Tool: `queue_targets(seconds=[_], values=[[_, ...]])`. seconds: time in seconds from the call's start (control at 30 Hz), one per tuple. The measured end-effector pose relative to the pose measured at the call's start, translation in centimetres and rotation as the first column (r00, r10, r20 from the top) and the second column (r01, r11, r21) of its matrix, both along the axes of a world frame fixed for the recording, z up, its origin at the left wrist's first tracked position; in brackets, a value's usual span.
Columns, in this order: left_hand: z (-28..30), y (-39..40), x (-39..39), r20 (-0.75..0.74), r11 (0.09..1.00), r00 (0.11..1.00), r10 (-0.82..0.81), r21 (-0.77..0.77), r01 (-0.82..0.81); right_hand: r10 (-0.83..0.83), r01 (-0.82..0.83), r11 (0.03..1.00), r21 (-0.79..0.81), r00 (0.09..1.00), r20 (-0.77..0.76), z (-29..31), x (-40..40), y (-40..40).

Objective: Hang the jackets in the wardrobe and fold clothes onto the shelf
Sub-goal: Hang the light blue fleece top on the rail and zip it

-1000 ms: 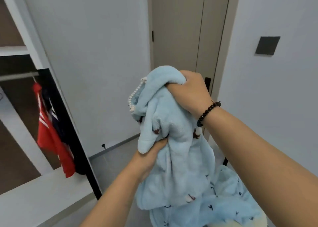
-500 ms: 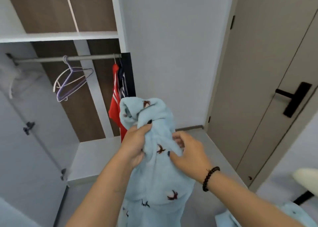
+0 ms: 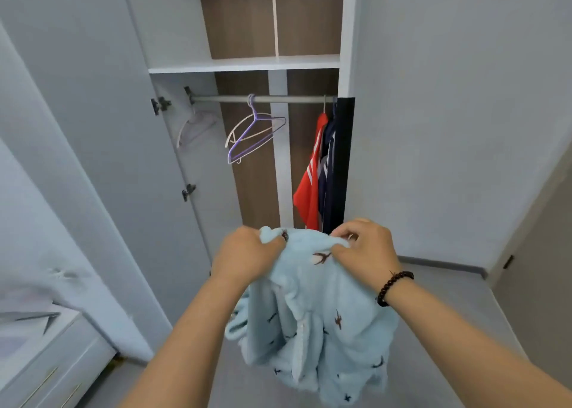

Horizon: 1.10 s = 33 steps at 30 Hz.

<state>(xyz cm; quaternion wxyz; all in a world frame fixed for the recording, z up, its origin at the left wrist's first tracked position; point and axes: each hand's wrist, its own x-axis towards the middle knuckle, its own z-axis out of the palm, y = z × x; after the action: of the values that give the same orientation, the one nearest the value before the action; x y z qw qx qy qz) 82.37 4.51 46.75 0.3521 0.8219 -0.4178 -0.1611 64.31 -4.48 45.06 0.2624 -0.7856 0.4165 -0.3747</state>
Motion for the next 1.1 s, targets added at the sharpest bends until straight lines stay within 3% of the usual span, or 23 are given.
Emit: queue_targets(seconds=[0.1, 0.17, 0.23, 0.3, 0.37, 0.47, 0.63, 0.83, 0.9, 0.97, 1.1], values=[[0.2, 0.8, 1.1, -0.296, 0.984, 0.942, -0.160, -0.121, 0.129, -0.006, 0.006, 1.000, 0.007, 1.000, 0.001, 0.0, 2.3, 0.1], [0.1, 1.1, 2.1, -0.424, 0.971, 0.886, -0.185, -0.219, 0.098, 0.037, -0.038, 0.999, 0.030, 0.999, 0.019, -0.7, 3.5, 1.4], [-0.4, 1.2, 3.2, -0.494, 0.960, 0.851, -0.177, -0.277, 0.039, 0.189, -0.188, 0.977, 0.096, 0.982, 0.007, -1.7, 4.7, 3.5], [-1.1, 0.8, 4.1, -0.532, 0.958, 0.828, -0.178, -0.287, 0.021, 0.315, -0.301, 0.946, 0.121, 0.941, -0.121, -2.8, 6.2, 5.0], [-1.6, 0.1, 4.8, -0.567, 0.949, 0.798, -0.206, -0.315, 0.021, 0.331, -0.313, 0.943, 0.112, 0.915, -0.231, -3.6, 7.8, 4.8], [-1.9, -0.8, 6.5, -0.614, 0.920, 0.752, -0.240, -0.392, -0.027, 0.277, -0.261, 0.960, 0.100, 0.936, -0.219, -3.1, 9.9, 2.6], [-1.9, -2.4, 12.6, -0.627, 0.928, 0.758, -0.177, -0.362, -0.083, 0.252, -0.249, 0.968, 0.040, 0.952, -0.171, -1.3, 13.8, 0.0], [-0.9, -2.2, 22.3, -0.434, 0.941, 0.893, -0.118, -0.336, -0.038, -0.054, 0.043, 0.986, 0.163, 0.996, 0.067, 3.4, 19.3, -4.2], [-1.1, -1.9, 25.7, -0.390, 0.943, 0.919, -0.054, -0.322, -0.081, -0.015, 0.003, 0.985, 0.174, 0.998, 0.067, 4.7, 20.9, -4.7], [-1.0, -1.6, 28.3, -0.303, 0.956, 0.950, -0.072, -0.292, -0.021, 0.090, -0.096, 0.984, 0.148, 0.995, 0.045, 6.0, 23.0, -4.2], [-0.9, -1.3, 30.2, -0.204, 0.909, 0.900, -0.385, -0.251, 0.332, 0.286, -0.279, 0.955, 0.106, 0.957, -0.056, 7.6, 28.1, -3.0]])
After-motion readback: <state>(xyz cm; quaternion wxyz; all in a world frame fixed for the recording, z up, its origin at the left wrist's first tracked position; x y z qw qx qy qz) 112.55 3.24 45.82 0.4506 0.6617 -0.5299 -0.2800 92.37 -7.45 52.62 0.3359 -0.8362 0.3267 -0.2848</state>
